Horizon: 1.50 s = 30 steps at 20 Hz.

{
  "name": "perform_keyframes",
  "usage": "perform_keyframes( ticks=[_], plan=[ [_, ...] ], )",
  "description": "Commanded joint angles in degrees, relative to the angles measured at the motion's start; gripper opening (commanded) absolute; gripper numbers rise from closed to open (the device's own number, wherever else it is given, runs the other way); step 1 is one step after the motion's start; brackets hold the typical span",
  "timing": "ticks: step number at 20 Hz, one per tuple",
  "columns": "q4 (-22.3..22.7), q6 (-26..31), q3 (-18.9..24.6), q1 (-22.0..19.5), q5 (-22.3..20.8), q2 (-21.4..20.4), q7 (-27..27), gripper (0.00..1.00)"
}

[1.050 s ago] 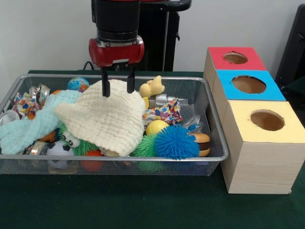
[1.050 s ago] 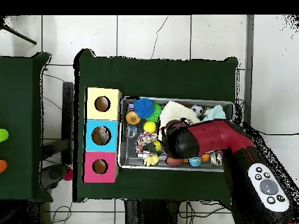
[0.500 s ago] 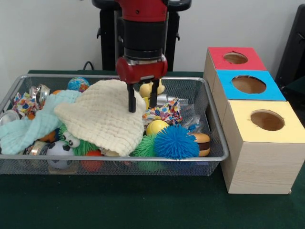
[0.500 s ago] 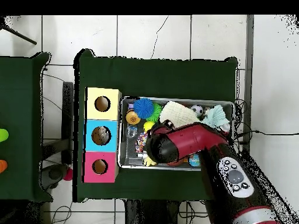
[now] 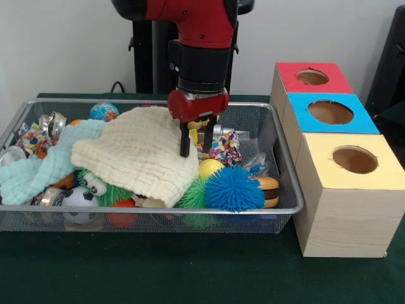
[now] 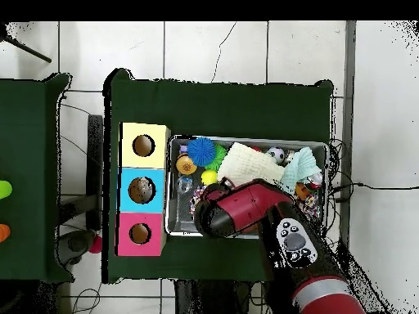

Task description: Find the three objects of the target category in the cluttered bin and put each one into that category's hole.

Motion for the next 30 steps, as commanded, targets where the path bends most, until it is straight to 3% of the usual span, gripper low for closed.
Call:
perform_keyframes(
  ticks=[1,10,14,15,17,18,30],
  plan=[
    [-5.66,0.68,-4.17,0.08,-4.74,1.19,2.20,1.00],
    [-8.02,2.69,-0.37,-2.83,-7.94,-0.67,-6.88,1.00],
    [-7.83,1.83,1.28,-4.90,-6.29,-0.95,-5.35,1.00],
    [-7.72,1.46,1.62,-5.37,-5.75,-0.95,-4.66,0.00],
    [-7.99,2.76,3.26,-6.92,-5.09,-1.29,-6.92,0.00],
    [-8.09,3.20,5.10,-7.84,-6.09,-1.55,-10.48,0.00],
    [-9.10,13.41,15.04,-15.79,-4.51,-3.84,-24.60,0.00]
  ],
)
